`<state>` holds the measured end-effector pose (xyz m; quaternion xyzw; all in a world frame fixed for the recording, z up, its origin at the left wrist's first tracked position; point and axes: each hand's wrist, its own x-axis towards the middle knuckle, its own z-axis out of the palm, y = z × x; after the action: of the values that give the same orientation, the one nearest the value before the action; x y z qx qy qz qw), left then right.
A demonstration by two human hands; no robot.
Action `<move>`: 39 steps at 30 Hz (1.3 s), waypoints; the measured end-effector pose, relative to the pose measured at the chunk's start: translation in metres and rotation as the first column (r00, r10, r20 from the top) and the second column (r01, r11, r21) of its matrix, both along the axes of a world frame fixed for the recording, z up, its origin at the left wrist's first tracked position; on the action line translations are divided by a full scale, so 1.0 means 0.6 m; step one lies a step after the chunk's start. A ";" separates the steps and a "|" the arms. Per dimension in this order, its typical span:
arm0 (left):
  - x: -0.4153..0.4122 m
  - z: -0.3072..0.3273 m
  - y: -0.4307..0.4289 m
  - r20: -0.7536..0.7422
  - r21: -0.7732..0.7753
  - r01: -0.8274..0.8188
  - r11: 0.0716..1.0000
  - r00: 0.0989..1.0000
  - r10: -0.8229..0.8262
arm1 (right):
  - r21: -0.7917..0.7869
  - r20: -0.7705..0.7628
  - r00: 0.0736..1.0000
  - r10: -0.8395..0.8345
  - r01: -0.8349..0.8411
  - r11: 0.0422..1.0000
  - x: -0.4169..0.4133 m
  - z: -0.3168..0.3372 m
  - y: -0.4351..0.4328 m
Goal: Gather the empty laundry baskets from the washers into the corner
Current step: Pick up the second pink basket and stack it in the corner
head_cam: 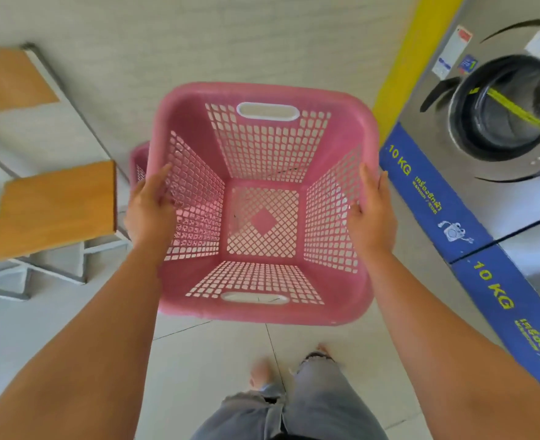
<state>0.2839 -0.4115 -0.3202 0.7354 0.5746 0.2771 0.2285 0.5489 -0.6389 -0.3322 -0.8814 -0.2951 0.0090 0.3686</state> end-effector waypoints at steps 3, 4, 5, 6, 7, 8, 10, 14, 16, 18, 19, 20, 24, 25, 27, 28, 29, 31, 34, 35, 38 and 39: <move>-0.037 0.020 0.046 0.052 0.041 -0.081 0.996 0.996 0.079 | 0.025 0.049 0.997 0.053 -0.054 0.998 -0.014 0.024 0.077; -0.050 0.025 0.060 0.068 0.058 -0.102 0.993 0.993 0.098 | 0.032 0.062 0.995 0.074 -0.076 0.997 -0.018 0.031 0.104; -0.062 0.030 0.073 0.087 0.072 -0.129 0.989 0.989 0.122 | 0.040 0.071 0.993 0.090 -0.093 0.995 -0.022 0.037 0.131; -0.072 0.034 0.088 0.105 0.084 -0.163 0.983 0.983 0.153 | 0.050 0.079 0.992 0.102 -0.107 0.993 -0.025 0.043 0.159; -0.082 0.038 0.103 0.123 0.094 -0.198 0.976 0.975 0.186 | 0.062 0.091 0.989 0.115 -0.121 0.991 -0.029 0.047 0.188; -0.092 0.042 0.119 0.141 0.104 -0.231 0.967 0.966 0.215 | 0.078 0.108 0.985 0.133 -0.142 0.987 -0.034 0.049 0.217; -0.107 0.048 0.154 0.168 0.123 -0.279 0.952 0.952 0.257 | 0.114 0.138 0.976 0.167 -0.183 0.977 -0.041 0.051 0.277; -0.126 0.052 0.248 0.186 0.156 -0.333 0.930 0.935 0.303 | 0.164 0.150 0.965 0.215 -0.239 0.957 -0.047 0.039 0.406; -0.128 0.042 0.306 0.187 0.151 -0.343 0.927 0.931 0.314 | 0.146 0.151 0.955 0.257 -0.278 0.949 -0.038 0.027 0.475; -0.124 0.029 0.365 0.157 0.135 -0.361 0.923 0.927 0.340 | 0.108 0.115 0.947 0.300 -0.312 0.944 -0.028 0.011 0.544; -0.121 0.021 0.394 0.138 0.126 -0.369 0.921 0.926 0.352 | 0.091 0.095 0.943 0.320 -0.328 0.940 -0.022 0.002 0.577; -0.116 0.012 0.422 0.115 0.112 -0.371 0.922 0.926 0.359 | 0.072 0.075 0.940 0.333 -0.338 0.938 -0.016 -0.007 0.608; -0.101 -0.038 0.528 0.033 0.021 -0.370 0.929 0.929 0.370 | -0.004 0.009 0.928 0.372 -0.372 0.928 0.008 -0.057 0.716; -0.097 -0.052 0.549 0.020 0.004 -0.370 0.929 0.929 0.370 | -0.025 0.001 0.924 0.382 -0.382 0.924 0.014 -0.068 0.738; -0.089 -0.076 0.583 -0.016 -0.030 -0.390 0.920 0.921 0.390 | -0.071 -0.031 0.928 0.371 -0.372 0.925 0.021 -0.090 0.775; -0.086 -0.088 0.597 -0.033 -0.051 -0.395 0.917 0.919 0.394 | -0.092 -0.050 0.930 0.363 -0.366 0.926 0.022 -0.102 0.790; -0.085 -0.101 0.609 -0.044 -0.070 -0.391 0.918 0.920 0.389 | -0.109 -0.062 0.929 0.366 -0.371 0.922 0.023 -0.114 0.802; -0.083 -0.125 0.634 -0.065 -0.112 -0.373 0.921 0.928 0.367 | -0.136 -0.075 0.926 0.369 -0.376 0.917 0.027 -0.137 0.823; -0.072 -0.161 0.669 -0.102 -0.175 -0.352 0.919 0.935 0.339 | -0.192 -0.111 0.932 0.346 -0.362 0.912 0.036 -0.172 0.850; -0.068 -0.173 0.678 -0.111 -0.194 -0.347 0.918 0.937 0.330 | -0.211 -0.119 0.931 0.346 -0.364 0.907 0.039 -0.183 0.859; -0.060 -0.214 0.707 -0.140 -0.256 -0.332 0.908 0.942 0.305 | -0.253 -0.145 0.930 0.337 -0.364 0.896 0.049 -0.223 0.883; -0.060 -0.230 0.717 -0.149 -0.281 -0.325 0.903 0.944 0.294 | -0.263 -0.153 0.928 0.340 -0.369 0.891 0.052 -0.239 0.890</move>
<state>0.2481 0.0185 -0.4580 0.6046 0.7306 0.1805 0.2610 0.5801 -0.1046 -0.4754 -0.8551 -0.4273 0.1641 0.2436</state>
